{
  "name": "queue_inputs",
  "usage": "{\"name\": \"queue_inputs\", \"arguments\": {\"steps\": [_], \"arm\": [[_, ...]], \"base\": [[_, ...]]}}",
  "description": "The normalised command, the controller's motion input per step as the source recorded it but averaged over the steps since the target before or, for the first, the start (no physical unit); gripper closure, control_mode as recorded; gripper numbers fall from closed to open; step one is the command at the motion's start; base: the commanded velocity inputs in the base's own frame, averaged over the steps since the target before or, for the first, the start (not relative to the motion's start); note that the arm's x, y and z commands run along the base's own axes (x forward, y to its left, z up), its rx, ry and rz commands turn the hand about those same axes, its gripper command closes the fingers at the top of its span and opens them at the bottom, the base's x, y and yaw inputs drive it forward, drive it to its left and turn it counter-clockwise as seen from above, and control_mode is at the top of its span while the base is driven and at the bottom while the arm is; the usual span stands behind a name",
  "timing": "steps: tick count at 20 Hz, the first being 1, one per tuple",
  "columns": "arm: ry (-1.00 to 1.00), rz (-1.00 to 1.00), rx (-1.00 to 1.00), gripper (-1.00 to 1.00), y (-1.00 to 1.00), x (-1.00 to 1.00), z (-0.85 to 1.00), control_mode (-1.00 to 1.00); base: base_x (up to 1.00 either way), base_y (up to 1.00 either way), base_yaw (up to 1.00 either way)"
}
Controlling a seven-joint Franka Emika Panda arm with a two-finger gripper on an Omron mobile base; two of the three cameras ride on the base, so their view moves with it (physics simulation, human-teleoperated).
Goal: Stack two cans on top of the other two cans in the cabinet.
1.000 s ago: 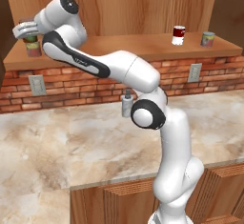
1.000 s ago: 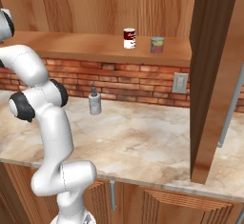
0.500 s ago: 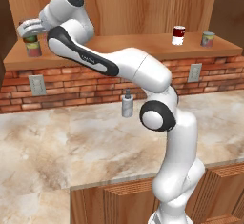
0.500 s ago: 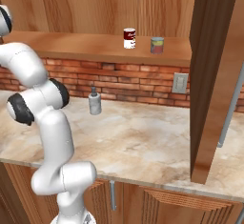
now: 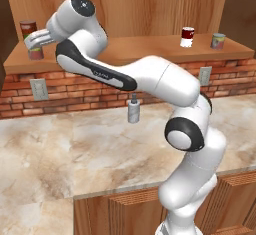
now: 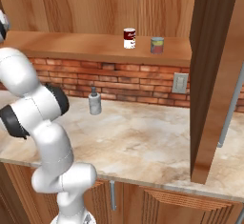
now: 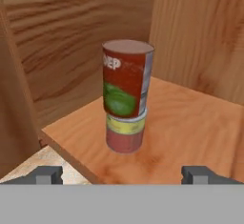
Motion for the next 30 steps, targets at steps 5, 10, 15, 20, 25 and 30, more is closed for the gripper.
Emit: {"name": "queue_inputs", "arguments": {"steps": [5, 10, 15, 20, 25, 30], "arm": [[-0.03, -0.03, 0.04, -1.00, -0.47, -0.53, -0.02, -1.00], [0.00, -0.12, 0.03, -1.00, -0.57, -0.56, 0.00, -1.00], [0.00, -0.19, 0.03, -1.00, -0.58, -0.45, 0.00, -1.00], [0.00, -0.19, 0.05, -1.00, -0.59, -0.41, 0.01, -1.00], [0.02, -0.17, 0.06, -1.00, -0.71, -0.28, 0.17, -1.00], [0.04, -0.09, 0.04, -1.00, -0.77, -0.24, 0.25, -1.00]], "base": [[0.00, 0.00, 0.00], [0.00, 0.00, 0.00], [0.00, 0.00, 0.00], [0.00, 0.00, 0.00], [0.00, 0.00, 0.00], [0.00, 0.00, 0.00]]}}
